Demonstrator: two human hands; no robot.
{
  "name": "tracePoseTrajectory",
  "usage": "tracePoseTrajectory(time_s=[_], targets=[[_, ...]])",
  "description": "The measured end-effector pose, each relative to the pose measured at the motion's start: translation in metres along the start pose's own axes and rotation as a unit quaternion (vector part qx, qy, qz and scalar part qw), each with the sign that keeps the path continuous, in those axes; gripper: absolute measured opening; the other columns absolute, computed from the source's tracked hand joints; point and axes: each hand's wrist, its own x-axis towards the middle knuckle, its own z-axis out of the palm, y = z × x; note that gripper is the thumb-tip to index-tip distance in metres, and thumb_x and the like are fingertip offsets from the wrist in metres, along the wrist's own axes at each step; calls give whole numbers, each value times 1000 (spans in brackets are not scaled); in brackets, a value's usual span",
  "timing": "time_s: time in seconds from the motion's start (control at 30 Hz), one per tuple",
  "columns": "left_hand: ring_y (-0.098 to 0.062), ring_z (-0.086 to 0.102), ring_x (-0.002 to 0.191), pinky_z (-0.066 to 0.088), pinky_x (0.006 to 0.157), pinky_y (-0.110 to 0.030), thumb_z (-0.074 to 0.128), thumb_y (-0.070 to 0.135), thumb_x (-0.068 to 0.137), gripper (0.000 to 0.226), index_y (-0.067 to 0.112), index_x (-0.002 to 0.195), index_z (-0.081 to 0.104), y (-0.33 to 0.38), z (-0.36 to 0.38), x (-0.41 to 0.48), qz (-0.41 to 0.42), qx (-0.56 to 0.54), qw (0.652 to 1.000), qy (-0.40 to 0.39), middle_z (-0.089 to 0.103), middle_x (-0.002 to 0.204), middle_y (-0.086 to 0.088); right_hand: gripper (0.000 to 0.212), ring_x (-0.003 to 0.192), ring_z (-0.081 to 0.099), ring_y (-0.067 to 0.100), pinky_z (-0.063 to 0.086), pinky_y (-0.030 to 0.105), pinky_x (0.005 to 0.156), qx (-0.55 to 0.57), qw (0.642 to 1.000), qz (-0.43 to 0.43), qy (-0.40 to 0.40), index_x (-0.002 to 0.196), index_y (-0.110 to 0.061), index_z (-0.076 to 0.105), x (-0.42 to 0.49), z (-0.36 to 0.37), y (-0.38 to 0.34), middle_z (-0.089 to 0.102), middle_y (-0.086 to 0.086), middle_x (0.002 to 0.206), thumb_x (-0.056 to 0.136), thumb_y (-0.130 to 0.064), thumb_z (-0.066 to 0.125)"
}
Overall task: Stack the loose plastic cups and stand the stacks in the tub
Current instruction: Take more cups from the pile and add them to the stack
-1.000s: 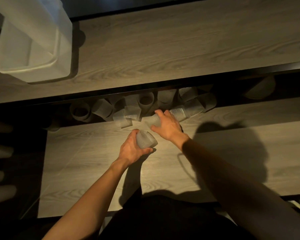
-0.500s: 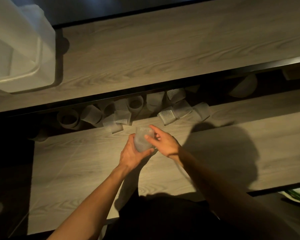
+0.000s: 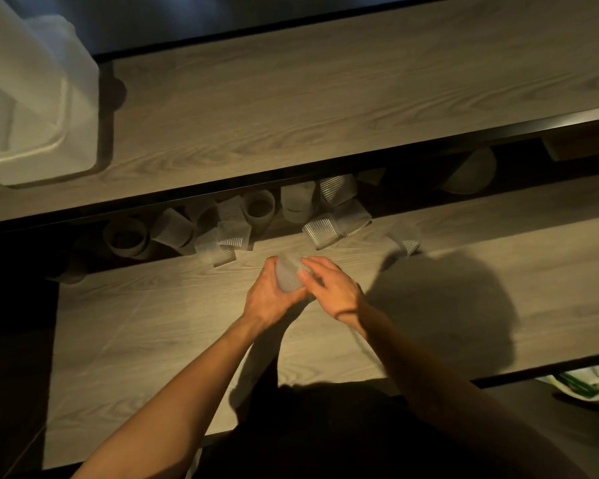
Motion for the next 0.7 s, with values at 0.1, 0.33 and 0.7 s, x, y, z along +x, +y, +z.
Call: tracePoseTrajectory(time_s=[0.1, 0.33, 0.7], targets=[[-16, 58, 99, 54, 80, -35, 82, 60, 72, 83, 29, 134, 36, 13, 11, 1, 11, 6, 1000, -20, 53, 115, 7, 49, 103, 57, 4, 54, 27, 86, 13, 995, -9, 99, 138, -25, 53, -11, -15, 14, 51, -9, 131, 98, -53, 49], [-10, 58, 100, 50, 80, -32, 76, 72, 62, 89, 35, 134, 38, 49, 49, 6, 45, -7, 996, -70, 56, 114, 15, 66, 112, 57, 14, 47, 37, 100, -75, 995, -29, 63, 129, -21, 64, -31, -40, 51, 64, -2, 125, 92, -66, 33], [-15, 54, 109, 48, 89, -34, 83, 59, 70, 85, 30, 136, 38, 76, 82, 27, 47, 48, 995, -78, 52, 119, 11, 67, 138, 36, 30, 37, 43, 109, -243, 947, 83, 192, 151, -19, 35, -3, -118, 89, 33, 13, 156, 92, -36, 62]])
